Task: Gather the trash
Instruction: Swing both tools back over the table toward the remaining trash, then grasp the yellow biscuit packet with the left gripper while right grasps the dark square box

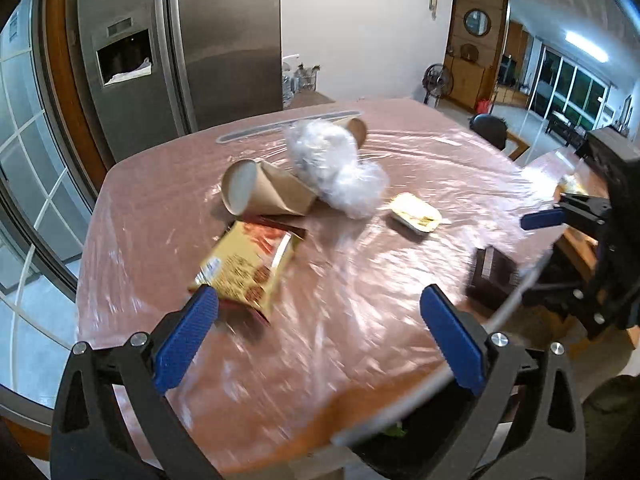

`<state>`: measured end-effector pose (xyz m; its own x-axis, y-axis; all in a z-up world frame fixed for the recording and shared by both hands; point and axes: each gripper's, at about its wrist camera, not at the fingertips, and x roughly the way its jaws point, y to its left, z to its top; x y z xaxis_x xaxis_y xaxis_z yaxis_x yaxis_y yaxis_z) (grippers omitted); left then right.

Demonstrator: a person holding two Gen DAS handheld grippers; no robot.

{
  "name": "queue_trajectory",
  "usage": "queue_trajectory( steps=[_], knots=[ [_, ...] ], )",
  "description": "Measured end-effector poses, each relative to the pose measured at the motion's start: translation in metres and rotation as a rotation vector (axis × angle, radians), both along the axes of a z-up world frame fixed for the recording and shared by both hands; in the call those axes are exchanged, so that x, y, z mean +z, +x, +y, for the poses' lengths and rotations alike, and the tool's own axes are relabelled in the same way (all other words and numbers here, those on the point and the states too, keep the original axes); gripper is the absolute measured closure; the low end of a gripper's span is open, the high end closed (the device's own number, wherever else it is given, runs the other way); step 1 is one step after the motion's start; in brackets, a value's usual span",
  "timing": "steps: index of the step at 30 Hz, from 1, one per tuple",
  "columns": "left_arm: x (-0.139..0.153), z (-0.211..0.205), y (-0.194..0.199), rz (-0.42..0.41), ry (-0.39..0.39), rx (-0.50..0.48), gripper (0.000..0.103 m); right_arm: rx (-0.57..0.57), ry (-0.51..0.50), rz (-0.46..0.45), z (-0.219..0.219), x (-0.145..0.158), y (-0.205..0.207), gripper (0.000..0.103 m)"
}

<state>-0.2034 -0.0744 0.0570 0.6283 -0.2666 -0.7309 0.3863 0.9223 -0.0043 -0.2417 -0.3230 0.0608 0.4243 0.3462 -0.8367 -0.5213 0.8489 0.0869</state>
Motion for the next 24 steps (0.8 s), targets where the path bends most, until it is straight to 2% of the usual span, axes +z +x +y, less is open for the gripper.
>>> queue_trajectory(
  steps=[6,10,16,19,24],
  knots=[
    [-0.011,0.012,0.021,0.037,0.024,0.024,0.002,0.054,-0.046,0.041,0.015,-0.01,0.005,0.007],
    [-0.02,0.024,0.04,0.087,0.003,0.026,0.002,0.086,-0.074,0.065,0.02,-0.013,0.007,0.011],
    [-0.028,0.025,0.056,0.124,0.019,0.013,0.002,0.112,-0.059,0.112,0.024,-0.014,0.014,0.019],
    [-0.031,0.026,0.062,0.149,0.015,0.007,0.002,0.112,-0.052,0.138,0.024,-0.015,0.017,0.021],
    [-0.032,0.028,0.066,0.152,0.01,0.012,0.002,0.132,-0.052,0.166,0.026,-0.016,0.018,0.033]
  ],
)
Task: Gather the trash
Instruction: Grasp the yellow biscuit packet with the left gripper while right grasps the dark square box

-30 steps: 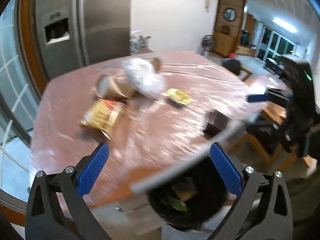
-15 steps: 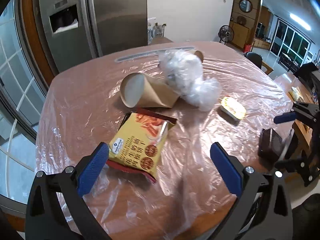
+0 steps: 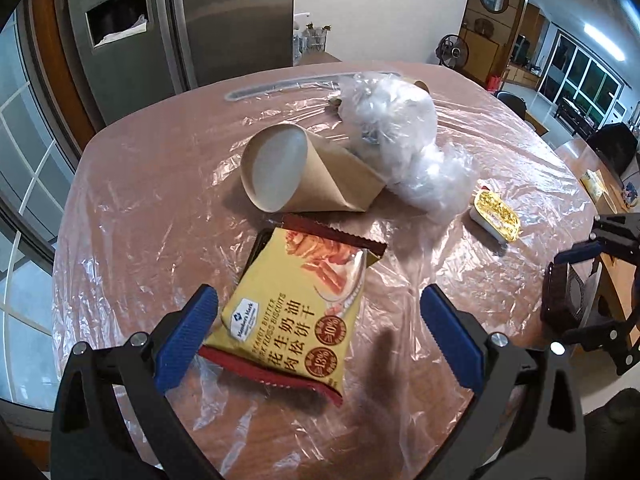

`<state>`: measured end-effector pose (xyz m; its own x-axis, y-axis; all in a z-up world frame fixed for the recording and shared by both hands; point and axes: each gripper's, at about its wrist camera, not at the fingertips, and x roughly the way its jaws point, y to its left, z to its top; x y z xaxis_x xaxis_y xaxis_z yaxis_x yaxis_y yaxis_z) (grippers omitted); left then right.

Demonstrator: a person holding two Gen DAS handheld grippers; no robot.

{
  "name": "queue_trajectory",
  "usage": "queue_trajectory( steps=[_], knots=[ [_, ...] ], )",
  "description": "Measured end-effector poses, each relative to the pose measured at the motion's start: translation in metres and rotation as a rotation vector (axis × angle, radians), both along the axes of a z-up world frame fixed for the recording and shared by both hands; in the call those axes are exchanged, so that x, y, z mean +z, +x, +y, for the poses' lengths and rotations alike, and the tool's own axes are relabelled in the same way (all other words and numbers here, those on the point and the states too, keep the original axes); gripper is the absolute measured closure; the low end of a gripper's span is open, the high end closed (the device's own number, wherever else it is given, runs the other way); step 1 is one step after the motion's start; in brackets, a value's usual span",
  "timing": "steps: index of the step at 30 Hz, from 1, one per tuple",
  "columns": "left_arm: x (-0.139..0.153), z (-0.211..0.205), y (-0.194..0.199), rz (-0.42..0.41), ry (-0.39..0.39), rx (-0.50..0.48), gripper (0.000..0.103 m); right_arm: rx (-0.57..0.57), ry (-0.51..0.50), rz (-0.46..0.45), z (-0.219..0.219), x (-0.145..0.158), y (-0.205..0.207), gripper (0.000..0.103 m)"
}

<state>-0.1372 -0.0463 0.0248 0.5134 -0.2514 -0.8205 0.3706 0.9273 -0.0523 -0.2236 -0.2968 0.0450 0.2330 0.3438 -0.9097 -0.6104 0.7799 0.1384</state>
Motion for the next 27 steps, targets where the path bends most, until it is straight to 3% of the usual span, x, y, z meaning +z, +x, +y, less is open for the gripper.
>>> queue_trajectory(
  steps=[3,5,15,23,27],
  knots=[
    [0.0,0.002,0.003,0.002,-0.009,0.002,0.002,0.01,-0.016,0.002,0.0,-0.001,0.0,0.04],
    [-0.001,0.003,0.004,0.002,-0.015,-0.001,0.002,0.014,-0.016,0.006,0.001,-0.001,0.001,0.05],
    [-0.009,-0.002,0.013,0.021,-0.011,-0.012,0.002,-0.047,-0.005,-0.027,-0.001,0.002,0.023,0.05],
    [-0.015,-0.008,0.018,0.037,-0.015,-0.016,0.002,-0.139,0.026,0.01,-0.009,-0.004,0.055,0.049],
    [-0.016,-0.009,0.019,0.037,-0.017,-0.019,0.002,-0.164,0.051,0.011,-0.01,-0.006,0.06,0.039]
  ],
)
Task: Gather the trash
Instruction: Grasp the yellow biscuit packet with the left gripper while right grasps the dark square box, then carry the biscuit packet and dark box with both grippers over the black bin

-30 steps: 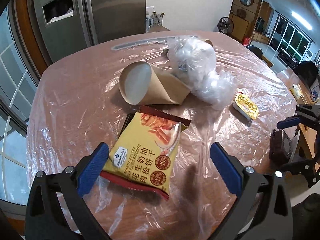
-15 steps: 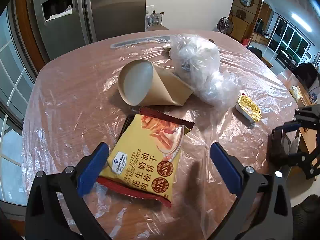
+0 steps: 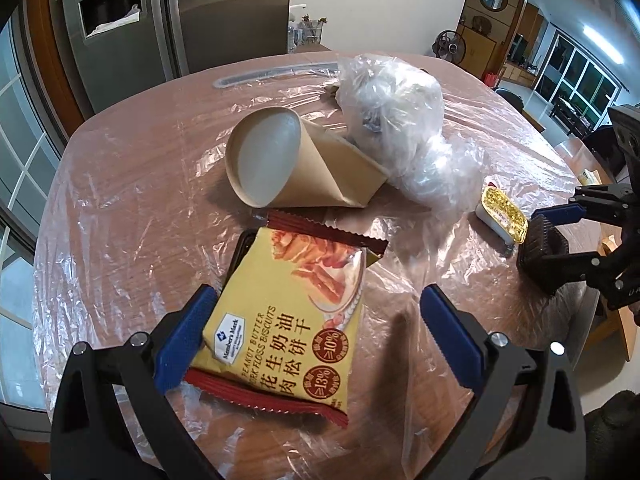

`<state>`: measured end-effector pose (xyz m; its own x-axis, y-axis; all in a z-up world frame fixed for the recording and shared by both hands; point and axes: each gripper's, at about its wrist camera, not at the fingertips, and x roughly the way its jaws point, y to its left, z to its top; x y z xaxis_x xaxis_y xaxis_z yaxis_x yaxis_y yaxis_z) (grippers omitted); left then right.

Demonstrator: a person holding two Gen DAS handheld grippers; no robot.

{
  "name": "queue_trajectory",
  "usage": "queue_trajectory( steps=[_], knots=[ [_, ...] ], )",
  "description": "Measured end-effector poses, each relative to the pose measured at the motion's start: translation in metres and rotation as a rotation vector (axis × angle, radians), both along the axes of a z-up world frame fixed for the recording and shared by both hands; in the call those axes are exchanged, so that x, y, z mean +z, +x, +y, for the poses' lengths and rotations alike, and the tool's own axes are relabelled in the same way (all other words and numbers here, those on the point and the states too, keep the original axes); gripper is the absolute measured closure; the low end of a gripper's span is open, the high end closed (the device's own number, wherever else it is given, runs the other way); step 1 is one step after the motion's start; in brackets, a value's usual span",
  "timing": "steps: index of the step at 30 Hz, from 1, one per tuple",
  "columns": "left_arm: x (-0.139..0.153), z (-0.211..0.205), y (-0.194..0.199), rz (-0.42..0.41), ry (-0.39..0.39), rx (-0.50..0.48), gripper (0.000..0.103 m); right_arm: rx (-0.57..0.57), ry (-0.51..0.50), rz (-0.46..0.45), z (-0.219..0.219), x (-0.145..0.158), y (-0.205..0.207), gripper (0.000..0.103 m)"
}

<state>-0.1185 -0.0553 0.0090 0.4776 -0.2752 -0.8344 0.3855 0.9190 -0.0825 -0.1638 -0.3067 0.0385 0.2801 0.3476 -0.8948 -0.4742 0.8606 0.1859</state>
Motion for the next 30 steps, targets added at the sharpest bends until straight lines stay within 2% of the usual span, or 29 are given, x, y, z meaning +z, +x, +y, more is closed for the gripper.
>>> queue_trajectory(
  steps=[5,16,19,24,26,28,30],
  knots=[
    [-0.001,-0.004,0.001,-0.004,0.03,-0.012,0.002,-0.005,-0.011,-0.022,0.002,-0.003,-0.006,0.024],
    [-0.001,-0.001,-0.002,-0.015,0.045,-0.009,0.002,-0.023,0.038,-0.039,-0.013,-0.005,-0.017,0.023],
    [-0.001,0.002,-0.002,-0.016,0.045,-0.003,0.013,-0.016,0.033,-0.042,-0.014,-0.005,-0.018,0.025],
    [0.001,0.004,-0.003,-0.016,0.051,-0.005,0.024,0.004,0.012,-0.054,-0.009,-0.002,-0.027,0.035],
    [0.001,0.004,-0.003,-0.021,0.061,-0.002,0.035,-0.001,-0.001,-0.071,-0.009,-0.002,-0.03,0.051],
    [0.003,0.004,-0.004,-0.026,0.062,0.007,0.045,-0.012,-0.005,-0.08,-0.01,-0.001,-0.029,0.052],
    [0.004,0.005,-0.004,-0.014,0.037,0.006,0.046,-0.017,0.01,-0.075,-0.011,-0.001,-0.028,0.052]
  ],
)
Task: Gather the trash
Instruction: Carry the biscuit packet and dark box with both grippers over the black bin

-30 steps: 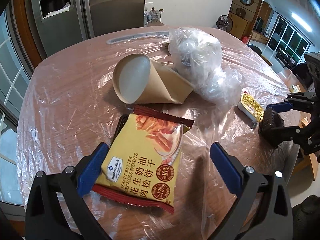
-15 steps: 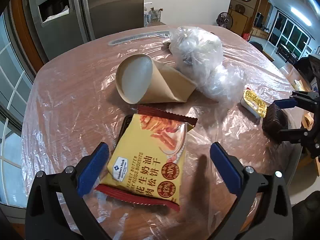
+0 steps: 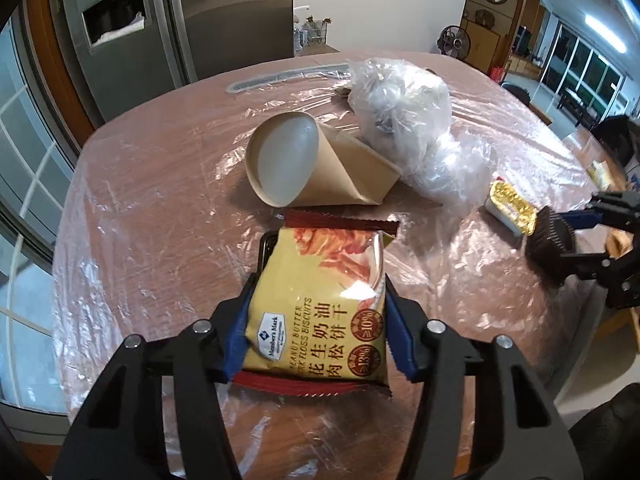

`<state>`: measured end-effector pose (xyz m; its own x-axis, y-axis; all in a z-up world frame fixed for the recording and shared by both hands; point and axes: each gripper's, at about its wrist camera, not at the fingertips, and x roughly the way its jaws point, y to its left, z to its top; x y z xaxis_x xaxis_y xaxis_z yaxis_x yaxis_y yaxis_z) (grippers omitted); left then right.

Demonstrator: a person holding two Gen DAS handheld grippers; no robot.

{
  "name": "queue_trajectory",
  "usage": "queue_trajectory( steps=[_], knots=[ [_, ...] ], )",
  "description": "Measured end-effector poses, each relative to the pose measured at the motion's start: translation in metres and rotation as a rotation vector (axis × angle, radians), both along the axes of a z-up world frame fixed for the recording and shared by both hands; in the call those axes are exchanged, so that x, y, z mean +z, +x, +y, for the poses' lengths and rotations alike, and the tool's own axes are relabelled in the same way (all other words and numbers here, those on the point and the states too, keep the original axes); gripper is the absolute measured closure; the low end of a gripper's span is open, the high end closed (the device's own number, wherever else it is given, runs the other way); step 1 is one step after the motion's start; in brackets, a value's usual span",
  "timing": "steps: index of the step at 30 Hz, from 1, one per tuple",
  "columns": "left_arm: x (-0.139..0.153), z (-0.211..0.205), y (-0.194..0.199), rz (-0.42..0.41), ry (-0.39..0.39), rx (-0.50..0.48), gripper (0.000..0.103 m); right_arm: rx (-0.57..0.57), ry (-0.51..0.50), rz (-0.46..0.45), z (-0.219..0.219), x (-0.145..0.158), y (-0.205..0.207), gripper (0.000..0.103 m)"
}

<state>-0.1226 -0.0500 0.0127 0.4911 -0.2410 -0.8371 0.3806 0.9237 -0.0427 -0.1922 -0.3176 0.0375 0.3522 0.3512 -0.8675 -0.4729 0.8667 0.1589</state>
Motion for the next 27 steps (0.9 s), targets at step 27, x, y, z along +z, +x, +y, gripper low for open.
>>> queue_trajectory(
  steps=[27],
  knots=[
    [0.023,-0.003,-0.053,-0.065,-0.043,0.069,0.046,-0.03,0.046,-0.08,-0.001,0.024,-0.005,0.052]
  ],
)
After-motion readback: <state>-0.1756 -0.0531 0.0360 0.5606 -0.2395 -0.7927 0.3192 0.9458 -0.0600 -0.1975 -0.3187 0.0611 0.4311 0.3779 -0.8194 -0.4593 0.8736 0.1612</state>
